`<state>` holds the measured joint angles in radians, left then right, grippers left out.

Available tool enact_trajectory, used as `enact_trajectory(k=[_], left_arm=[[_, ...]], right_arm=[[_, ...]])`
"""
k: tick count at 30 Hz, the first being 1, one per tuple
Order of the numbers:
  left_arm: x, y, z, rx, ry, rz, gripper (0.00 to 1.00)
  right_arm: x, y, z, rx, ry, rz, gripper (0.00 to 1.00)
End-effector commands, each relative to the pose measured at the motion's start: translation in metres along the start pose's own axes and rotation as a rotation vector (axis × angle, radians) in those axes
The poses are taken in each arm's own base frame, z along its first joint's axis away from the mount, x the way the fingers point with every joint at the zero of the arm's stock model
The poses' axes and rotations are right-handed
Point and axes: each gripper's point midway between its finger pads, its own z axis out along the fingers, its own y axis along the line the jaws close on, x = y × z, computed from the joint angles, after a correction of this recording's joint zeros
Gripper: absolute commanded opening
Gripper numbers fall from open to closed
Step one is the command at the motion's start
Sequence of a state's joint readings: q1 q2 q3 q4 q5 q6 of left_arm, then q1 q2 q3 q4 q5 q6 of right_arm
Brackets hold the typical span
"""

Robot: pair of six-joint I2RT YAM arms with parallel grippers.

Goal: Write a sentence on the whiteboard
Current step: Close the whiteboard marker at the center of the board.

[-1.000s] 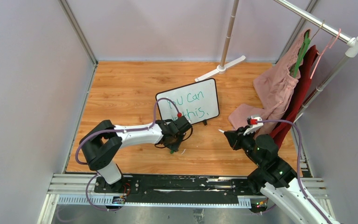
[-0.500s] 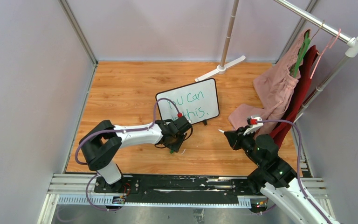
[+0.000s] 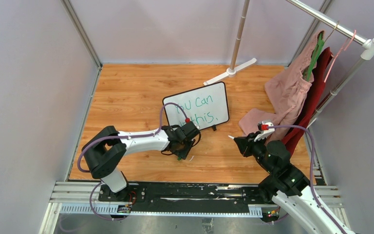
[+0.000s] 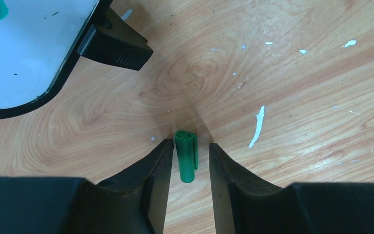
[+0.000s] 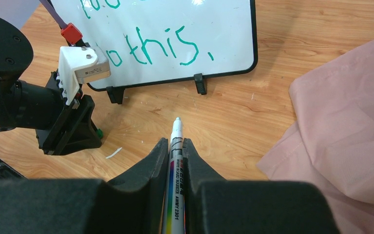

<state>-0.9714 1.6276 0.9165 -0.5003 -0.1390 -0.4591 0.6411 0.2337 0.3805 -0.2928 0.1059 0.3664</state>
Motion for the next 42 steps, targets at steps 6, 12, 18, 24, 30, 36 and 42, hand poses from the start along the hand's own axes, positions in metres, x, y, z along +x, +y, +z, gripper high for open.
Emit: enact_trajectory(k=[6, 12, 18, 24, 30, 36, 42], left_arm=[[0.026, 0.026, -0.007, -0.099, 0.098, 0.055, 0.41], [0.028, 0.022, -0.002, -0.082, 0.117, 0.057, 0.38], [0.026, 0.016, 0.001, -0.055, 0.111, 0.053, 0.39], [0.020, 0.011, 0.004, -0.037, 0.104, 0.062, 0.40], [0.014, 0.006, 0.005, -0.025, 0.098, 0.071, 0.40], [0.013, 0.005, 0.005, -0.016, 0.098, 0.082, 0.40], [0.018, 0.007, 0.008, -0.019, 0.114, 0.090, 0.36]], right_arm=[[0.000, 0.000, 0.000, 0.000, -0.010, -0.005, 0.00], [0.000, -0.001, 0.000, 0.001, -0.011, -0.004, 0.00], [-0.001, 0.000, 0.000, 0.000, -0.012, -0.006, 0.00], [-0.001, 0.000, 0.000, 0.002, -0.011, -0.006, 0.00], [0.000, -0.001, 0.000, 0.004, -0.008, -0.007, 0.00], [0.000, -0.001, 0.000, 0.004, -0.008, -0.006, 0.00], [0.001, -0.001, 0.000, 0.004, -0.008, -0.004, 0.00]])
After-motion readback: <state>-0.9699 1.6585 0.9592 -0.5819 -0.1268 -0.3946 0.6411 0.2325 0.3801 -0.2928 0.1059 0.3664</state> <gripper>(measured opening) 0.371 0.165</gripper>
